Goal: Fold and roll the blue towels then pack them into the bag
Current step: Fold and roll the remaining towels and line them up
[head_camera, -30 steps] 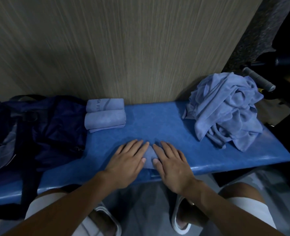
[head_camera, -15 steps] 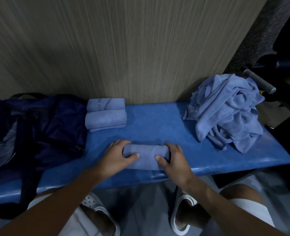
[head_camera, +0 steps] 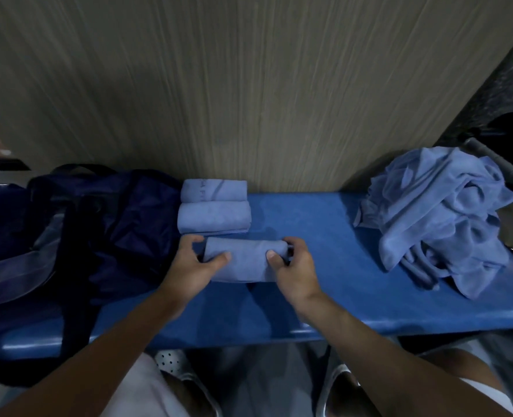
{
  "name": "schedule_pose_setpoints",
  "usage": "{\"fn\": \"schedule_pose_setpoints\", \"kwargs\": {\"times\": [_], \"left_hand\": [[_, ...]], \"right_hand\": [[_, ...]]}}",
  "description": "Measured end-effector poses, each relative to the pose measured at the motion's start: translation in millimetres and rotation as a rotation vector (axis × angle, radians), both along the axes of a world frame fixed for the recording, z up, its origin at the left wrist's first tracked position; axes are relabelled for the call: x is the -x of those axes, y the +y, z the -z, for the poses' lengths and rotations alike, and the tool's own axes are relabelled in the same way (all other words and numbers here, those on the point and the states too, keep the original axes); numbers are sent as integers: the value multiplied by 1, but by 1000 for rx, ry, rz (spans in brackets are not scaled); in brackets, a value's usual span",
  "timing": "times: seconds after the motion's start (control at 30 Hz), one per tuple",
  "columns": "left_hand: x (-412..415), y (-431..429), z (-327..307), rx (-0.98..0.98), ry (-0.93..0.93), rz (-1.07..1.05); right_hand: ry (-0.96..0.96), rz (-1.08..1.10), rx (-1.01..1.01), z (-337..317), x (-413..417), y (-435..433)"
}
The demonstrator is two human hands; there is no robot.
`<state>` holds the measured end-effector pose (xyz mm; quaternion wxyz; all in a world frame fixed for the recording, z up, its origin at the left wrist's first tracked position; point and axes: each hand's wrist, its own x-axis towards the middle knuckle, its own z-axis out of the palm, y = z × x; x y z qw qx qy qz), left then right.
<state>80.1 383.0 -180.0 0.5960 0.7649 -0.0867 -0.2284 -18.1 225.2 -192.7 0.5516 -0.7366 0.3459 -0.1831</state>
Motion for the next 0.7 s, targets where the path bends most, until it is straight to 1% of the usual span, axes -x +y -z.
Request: {"fn": "schedule_pose_setpoints", "kwargs": {"times": [0.07,0.1,0.13,0.2,0.23,0.27,0.3,0.37,0.4,0.43,0.53,0.57,0.63,0.7], "left_hand": [[-9,7,5,-69,-54,-5],[-12,10,6,-131,-151,12],[-12,14,7,-238,-316,45],[-12,19,6,-490,-784,145],[-11,20,6,-585,-1007,230],[-10,21,8,-653,-1162,335],[-9,22,12,-711,-1234,435],[-8,27,24,-829,-1213,546],[-9,30,29,-882,-1192,576],[-10,34,35,-912,-1195,597],[-14,38,40,-934,-1220,625],[-16,37,40,-935,-1221,627],[-18,37,39,-942,-1214,639],[-19,37,40,-951,-1218,648]], "right_hand": [[17,-13,-3,-1,-16,6],[29,-25,0,-1,-23,8],[36,-34,3,-1,-30,11],[28,-33,22,1,-43,16],[23,-24,42,4,-50,17],[20,-18,61,6,-55,20],[23,-18,84,8,-59,22],[39,-52,181,11,-59,25],[45,-90,271,11,-55,24],[43,-144,404,11,-49,23],[61,-388,954,8,-31,11],[83,-455,1073,10,-27,7],[112,-516,1183,11,-24,1],[122,-532,1182,16,-25,-2]]}}
